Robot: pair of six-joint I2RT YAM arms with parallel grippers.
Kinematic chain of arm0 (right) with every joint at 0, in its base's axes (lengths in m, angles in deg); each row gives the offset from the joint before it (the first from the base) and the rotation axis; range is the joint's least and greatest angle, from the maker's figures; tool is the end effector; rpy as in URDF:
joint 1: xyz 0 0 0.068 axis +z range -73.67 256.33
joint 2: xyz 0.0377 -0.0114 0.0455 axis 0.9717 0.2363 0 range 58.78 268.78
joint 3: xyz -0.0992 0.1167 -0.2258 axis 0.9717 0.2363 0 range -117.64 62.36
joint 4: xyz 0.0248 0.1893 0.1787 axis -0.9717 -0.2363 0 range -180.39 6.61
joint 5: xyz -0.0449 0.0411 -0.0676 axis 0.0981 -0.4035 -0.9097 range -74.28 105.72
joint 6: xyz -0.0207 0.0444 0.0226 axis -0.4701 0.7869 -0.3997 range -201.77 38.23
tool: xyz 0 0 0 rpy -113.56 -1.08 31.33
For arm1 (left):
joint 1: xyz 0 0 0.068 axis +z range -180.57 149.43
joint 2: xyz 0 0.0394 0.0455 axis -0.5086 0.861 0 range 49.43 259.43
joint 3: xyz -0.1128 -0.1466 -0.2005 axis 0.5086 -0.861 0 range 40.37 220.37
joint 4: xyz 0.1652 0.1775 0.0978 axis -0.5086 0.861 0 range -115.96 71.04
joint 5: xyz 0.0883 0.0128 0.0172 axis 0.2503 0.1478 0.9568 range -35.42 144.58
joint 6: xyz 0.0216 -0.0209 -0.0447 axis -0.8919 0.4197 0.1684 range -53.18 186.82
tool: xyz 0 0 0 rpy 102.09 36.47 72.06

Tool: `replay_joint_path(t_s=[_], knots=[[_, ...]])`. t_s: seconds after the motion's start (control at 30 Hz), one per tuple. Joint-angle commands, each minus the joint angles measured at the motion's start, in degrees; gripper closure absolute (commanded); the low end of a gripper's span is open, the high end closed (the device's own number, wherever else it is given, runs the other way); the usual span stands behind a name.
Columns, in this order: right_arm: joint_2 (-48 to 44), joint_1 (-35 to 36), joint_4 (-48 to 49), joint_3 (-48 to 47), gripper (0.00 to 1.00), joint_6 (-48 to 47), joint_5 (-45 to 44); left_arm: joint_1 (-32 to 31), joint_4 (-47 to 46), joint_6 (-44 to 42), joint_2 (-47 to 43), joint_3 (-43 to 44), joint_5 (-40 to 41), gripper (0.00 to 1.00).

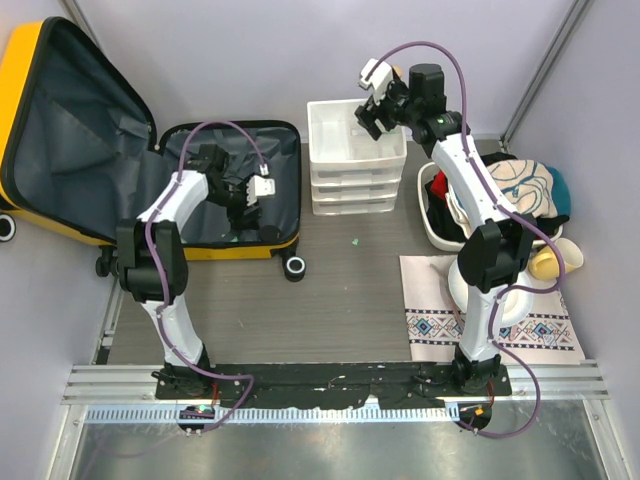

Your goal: Open, take out, and arrange the luggage

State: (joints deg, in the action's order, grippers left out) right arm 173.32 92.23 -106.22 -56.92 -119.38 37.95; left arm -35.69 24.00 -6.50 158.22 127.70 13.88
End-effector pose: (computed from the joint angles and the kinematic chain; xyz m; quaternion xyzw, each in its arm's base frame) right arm 0.4489 0.1419 0.4005 -0.4586 0.6583 0.0448 0.5953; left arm 0.3836 -0.0577 0.2339 0.6285 0.6813 -0.1993 0.3178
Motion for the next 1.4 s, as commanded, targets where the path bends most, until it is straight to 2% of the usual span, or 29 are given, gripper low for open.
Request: replay_joint_path(t_s=[0.0, 0.1, 0.2, 0.3, 0.63, 0.83, 0.97, 1.07, 1.2, 1.3, 1.33, 1.37], knots=[[-2.3, -0.2, -0.5, -1.1, 0.17, 1.5, 3.9, 1.1, 6.6, -1.0, -1.7, 4.2, -1.7, 0.27], [-3.5, -0.2, -0.5, -1.0, 0.16, 4.7, 5.3, 1.1, 12.1, -0.8, 1.2, 9.2, -2.2, 0.25], [-5.1, -0.2, 1.2, -0.1, 0.15, 9.5, 4.8, 1.0, 13.6, 5.4, 3.7, 13.4, -3.6, 0.25], [-6.2, -0.3, 1.8, 0.5, 0.15, 11.9, 4.0, 0.1, 16.4, 7.8, 6.2, 16.6, -4.1, 0.26], [-7.5, -0.2, 2.4, 2.0, 0.14, 14.1, 1.5, -3.7, 13.8, 11.4, 10.3, 12.7, 2.1, 0.25], [-6.5, -0.2, 2.0, 1.4, 0.14, 14.2, -0.1, -5.0, 14.6, 5.7, 13.5, 10.2, 5.4, 0.22], [-6.5, -0.2, 1.6, 1.4, 0.14, 14.1, -0.9, -5.8, 6.9, 8.5, 13.8, 6.5, 7.9, 0.22], [-6.6, -0.3, 1.6, 1.5, 0.14, 14.3, -1.3, -6.1, 1.8, 14.3, 14.8, 6.8, 8.7, 0.27], [-6.9, -0.2, 1.3, 1.8, 0.14, 14.1, -1.5, -6.1, 0.3, 17.5, 15.7, 9.1, 7.3, 0.32], [-7.1, -0.2, 1.3, 2.0, 0.14, 13.9, -1.6, -6.1, -0.3, 19.0, 15.6, 10.0, 5.5, 0.46], [-7.1, -0.3, 1.3, 2.2, 0.14, 14.0, -1.7, -5.8, -0.4, 19.5, 15.4, 10.1, 4.9, 0.54], [-7.2, -0.2, 1.3, 2.2, 0.14, 13.8, -1.7, -5.6, -0.6, 20.1, 15.2, 10.2, 4.2, 0.59]])
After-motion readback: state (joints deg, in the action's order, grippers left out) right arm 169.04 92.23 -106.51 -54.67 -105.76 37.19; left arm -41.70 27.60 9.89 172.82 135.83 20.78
